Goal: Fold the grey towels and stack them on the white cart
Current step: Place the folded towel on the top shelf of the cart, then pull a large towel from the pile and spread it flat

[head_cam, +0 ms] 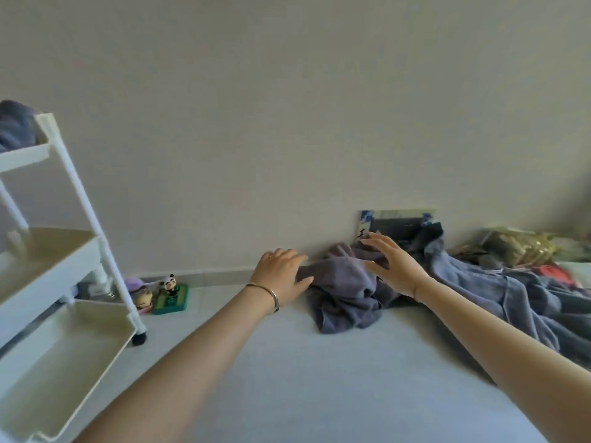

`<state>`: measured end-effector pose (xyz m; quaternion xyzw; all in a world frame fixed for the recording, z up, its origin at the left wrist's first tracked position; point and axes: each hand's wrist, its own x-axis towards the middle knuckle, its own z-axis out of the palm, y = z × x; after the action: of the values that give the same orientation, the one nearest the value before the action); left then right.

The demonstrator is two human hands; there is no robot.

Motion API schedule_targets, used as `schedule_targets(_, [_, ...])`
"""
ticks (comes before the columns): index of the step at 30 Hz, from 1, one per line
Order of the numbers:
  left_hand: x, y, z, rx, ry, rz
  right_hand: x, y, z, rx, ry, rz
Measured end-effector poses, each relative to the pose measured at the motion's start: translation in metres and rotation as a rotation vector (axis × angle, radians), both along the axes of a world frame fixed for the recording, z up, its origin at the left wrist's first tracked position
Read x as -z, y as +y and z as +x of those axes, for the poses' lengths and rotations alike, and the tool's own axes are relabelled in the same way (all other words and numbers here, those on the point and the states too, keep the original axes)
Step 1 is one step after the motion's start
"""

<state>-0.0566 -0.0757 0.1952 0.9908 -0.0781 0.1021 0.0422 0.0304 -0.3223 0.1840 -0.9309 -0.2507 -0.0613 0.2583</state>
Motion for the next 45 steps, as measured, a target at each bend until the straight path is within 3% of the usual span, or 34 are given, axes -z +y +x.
schedule_targets(12, [0.071,-0.219,0.104,0.241,0.17,-0.121,0.071,-0.237,0.034,0.335,0.196,-0.042])
schedule_targets(21, [0.122,-0.346,0.171,0.122,0.312,-0.415,0.124,-0.347,0.105,0.606,0.371,0.23])
schedule_targets(28, [0.153,-0.381,0.186,0.012,0.385,-0.651,0.149,-0.358,0.138,0.716,0.539,0.508])
schedule_targets(33, [0.151,-0.382,0.191,-0.114,0.385,-0.987,0.137,-0.333,0.137,0.558,0.553,0.66])
schedule_targets(39, [0.117,-0.351,0.197,0.197,0.054,-0.843,0.089,-0.299,0.112,0.229,0.522,0.649])
schedule_targets(42, [0.089,-0.339,0.192,0.338,0.111,-0.806,0.051,-0.278,0.096,0.127,0.559,0.689])
schedule_targets(45, [0.062,-0.324,0.172,0.369,0.209,-0.936,0.016,-0.255,0.082,0.092,0.584,0.789])
